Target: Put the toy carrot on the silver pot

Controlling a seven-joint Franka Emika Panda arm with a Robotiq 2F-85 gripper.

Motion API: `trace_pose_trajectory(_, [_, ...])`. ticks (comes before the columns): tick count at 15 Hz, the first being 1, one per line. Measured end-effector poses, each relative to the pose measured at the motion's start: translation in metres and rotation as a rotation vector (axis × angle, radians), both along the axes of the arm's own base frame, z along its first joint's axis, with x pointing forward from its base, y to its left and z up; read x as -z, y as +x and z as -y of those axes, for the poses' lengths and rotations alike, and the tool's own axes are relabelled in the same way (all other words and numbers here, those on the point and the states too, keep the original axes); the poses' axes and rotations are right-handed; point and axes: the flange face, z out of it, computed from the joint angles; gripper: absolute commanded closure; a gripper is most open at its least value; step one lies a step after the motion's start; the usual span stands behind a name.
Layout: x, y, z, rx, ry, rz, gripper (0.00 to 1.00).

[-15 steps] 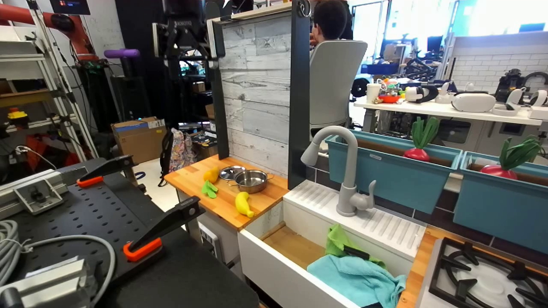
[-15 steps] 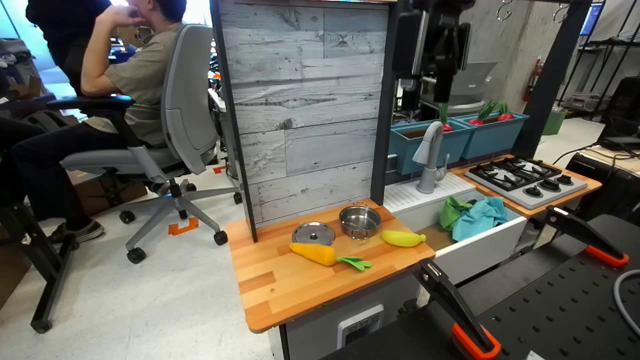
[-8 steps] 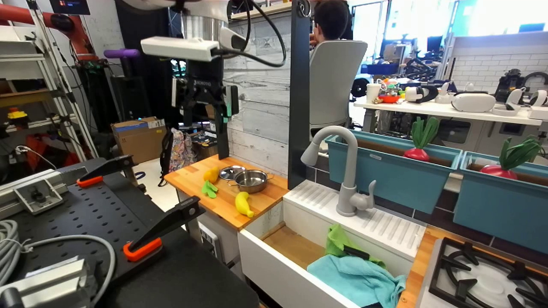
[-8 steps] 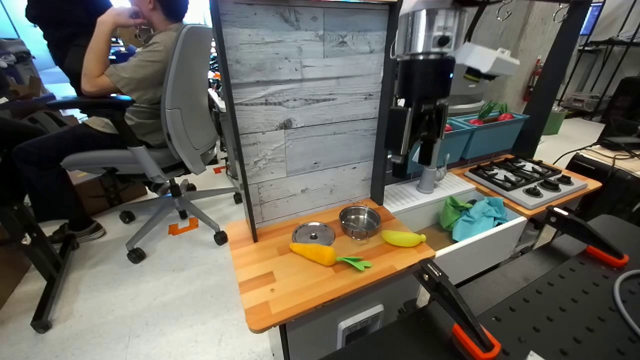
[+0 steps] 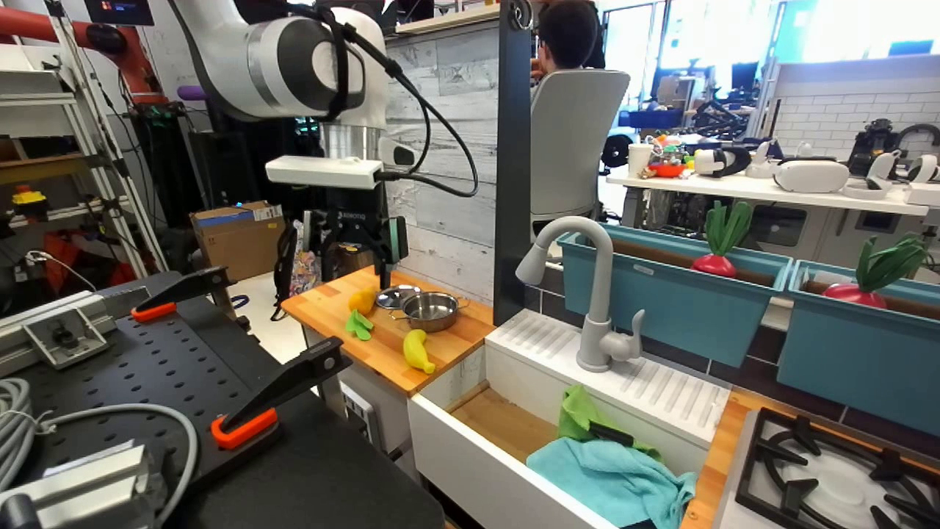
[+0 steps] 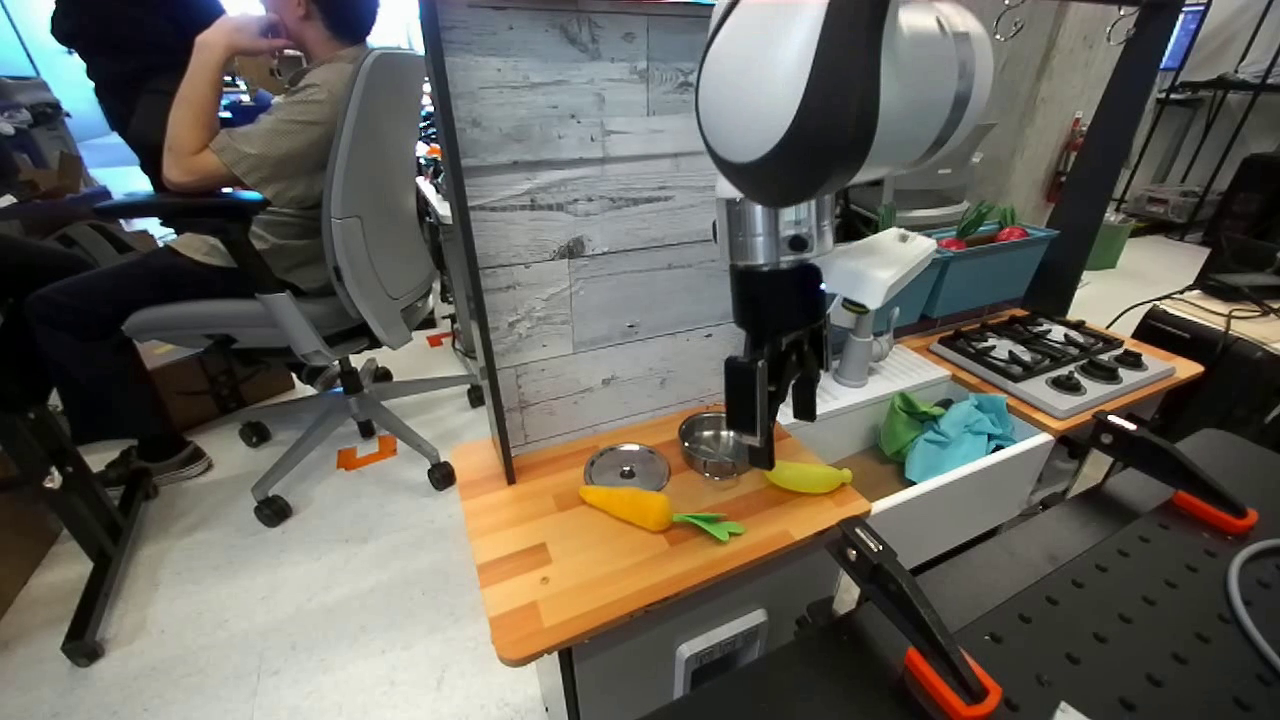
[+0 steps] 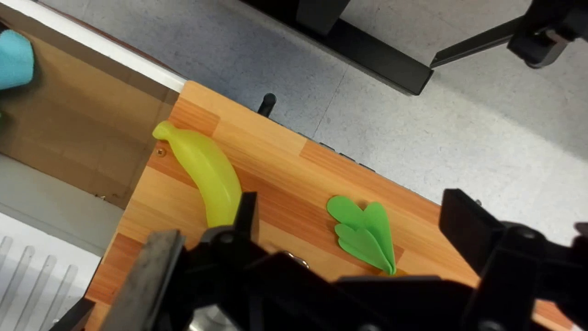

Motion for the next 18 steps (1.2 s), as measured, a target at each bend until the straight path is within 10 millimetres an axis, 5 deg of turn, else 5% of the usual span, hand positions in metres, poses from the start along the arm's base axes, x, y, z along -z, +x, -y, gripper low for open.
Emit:
trace_pose_trajectory(5, [0.035, -0.001, -0.038, -0.092, -0.049, -0.012, 0.0])
trace_pose_trajectory(18, [0.052, 0.051, -0.094, -0.123, 0.018, 0.081, 0.0])
